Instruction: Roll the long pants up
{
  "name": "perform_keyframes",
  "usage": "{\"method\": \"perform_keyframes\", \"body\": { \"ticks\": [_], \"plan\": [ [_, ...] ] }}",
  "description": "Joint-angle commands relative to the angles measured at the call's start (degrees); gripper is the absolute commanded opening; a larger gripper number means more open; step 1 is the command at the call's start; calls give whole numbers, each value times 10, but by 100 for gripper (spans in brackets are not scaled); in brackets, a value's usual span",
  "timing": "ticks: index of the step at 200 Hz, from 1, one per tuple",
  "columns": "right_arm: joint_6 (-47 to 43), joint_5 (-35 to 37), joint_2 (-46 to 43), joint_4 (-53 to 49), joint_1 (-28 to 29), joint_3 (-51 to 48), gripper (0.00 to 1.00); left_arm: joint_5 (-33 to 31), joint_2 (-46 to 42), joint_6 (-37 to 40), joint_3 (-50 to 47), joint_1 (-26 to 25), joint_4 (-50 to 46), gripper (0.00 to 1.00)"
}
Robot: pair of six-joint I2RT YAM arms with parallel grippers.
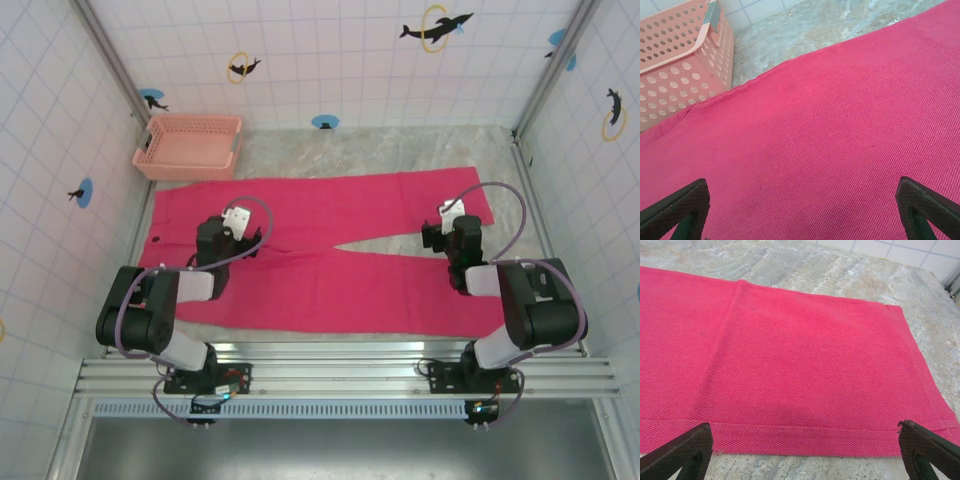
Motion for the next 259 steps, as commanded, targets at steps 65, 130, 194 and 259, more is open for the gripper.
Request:
{"method": "perform_keyframes", "body": {
  "ticks": [65, 130, 194, 259],
  "plan": [
    [3, 4, -5, 18, 2, 12, 98, -3, 1, 16, 11, 4, 17, 98],
    [3, 4, -5, 18, 2, 11, 98, -3, 1, 16, 12, 4, 17, 97],
    [3, 4, -5, 17, 2, 12, 98, -2, 2, 16, 12, 4, 16, 97],
    [-119, 17, -108, -638, 154, 340, 97, -112, -11, -21, 387, -2, -566, 98]
  ]
}}
